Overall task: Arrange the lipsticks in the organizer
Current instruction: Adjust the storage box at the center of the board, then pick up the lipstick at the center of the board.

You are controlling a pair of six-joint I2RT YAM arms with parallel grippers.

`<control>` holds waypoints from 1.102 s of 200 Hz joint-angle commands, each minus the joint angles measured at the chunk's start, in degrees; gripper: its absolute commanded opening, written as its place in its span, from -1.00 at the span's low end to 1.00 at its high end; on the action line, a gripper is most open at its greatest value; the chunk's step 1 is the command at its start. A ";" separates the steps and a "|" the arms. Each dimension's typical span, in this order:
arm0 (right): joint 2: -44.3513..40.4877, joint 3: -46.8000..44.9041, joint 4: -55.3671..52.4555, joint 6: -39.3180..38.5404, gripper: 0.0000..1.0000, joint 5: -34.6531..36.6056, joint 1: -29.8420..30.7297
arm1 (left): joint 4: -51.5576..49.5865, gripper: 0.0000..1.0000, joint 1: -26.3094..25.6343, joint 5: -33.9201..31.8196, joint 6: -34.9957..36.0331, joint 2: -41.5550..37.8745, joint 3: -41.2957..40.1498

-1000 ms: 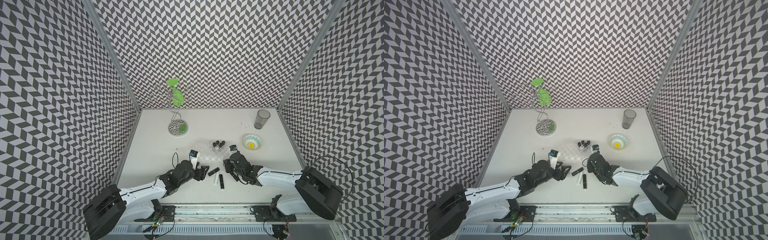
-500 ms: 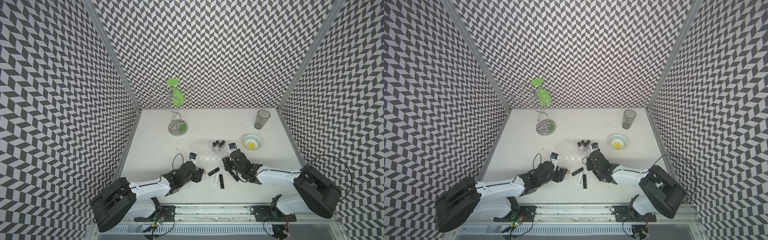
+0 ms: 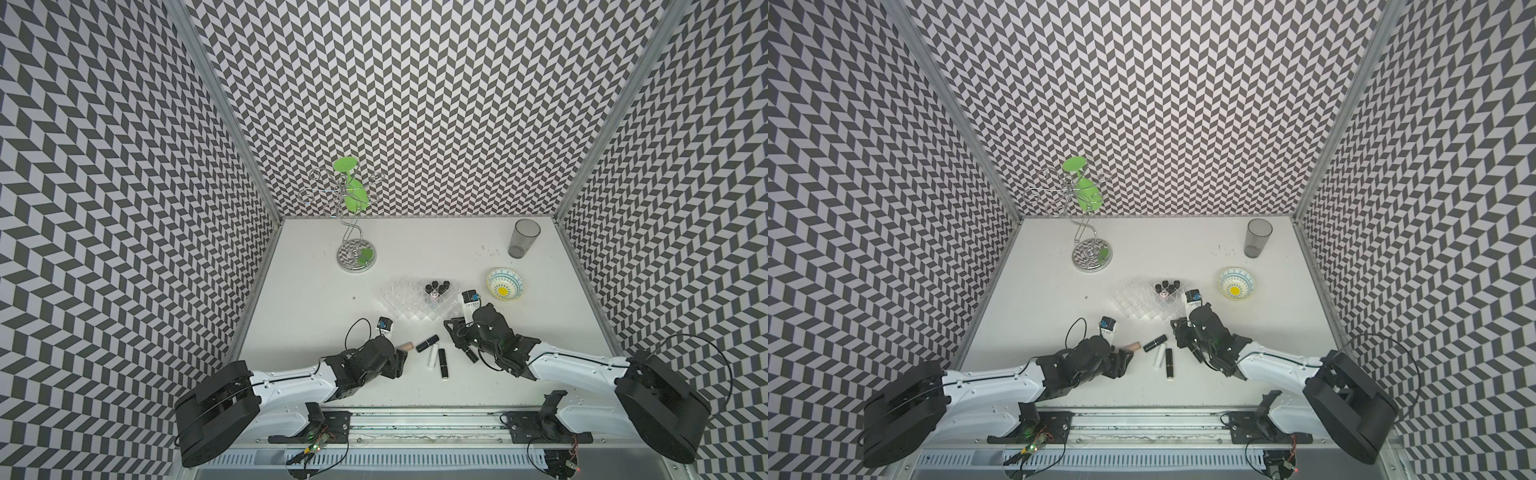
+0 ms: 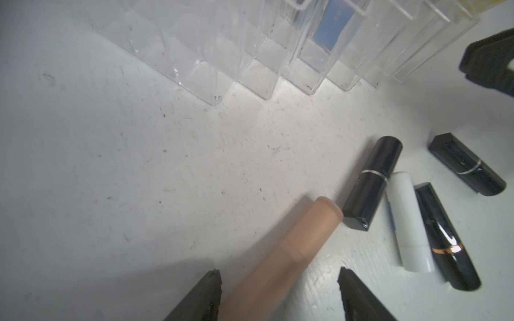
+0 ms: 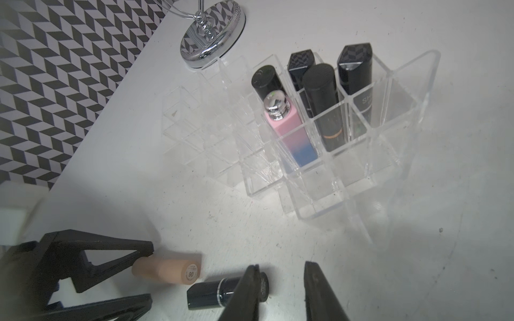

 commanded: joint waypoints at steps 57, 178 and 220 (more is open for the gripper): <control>-9.34 -3.67 1.28 1.30 -0.35 -1.75 0.64 | -7.08 0.10 -5.42 -4.40 -4.42 8.21 4.35; -14.55 -4.40 0.07 2.30 -0.34 -8.14 0.99 | 3.07 -1.00 -4.92 1.78 1.28 4.06 3.82; -18.02 -4.70 -0.05 2.98 -0.33 -13.28 0.99 | 13.70 -1.00 -1.56 19.31 7.73 -6.91 1.45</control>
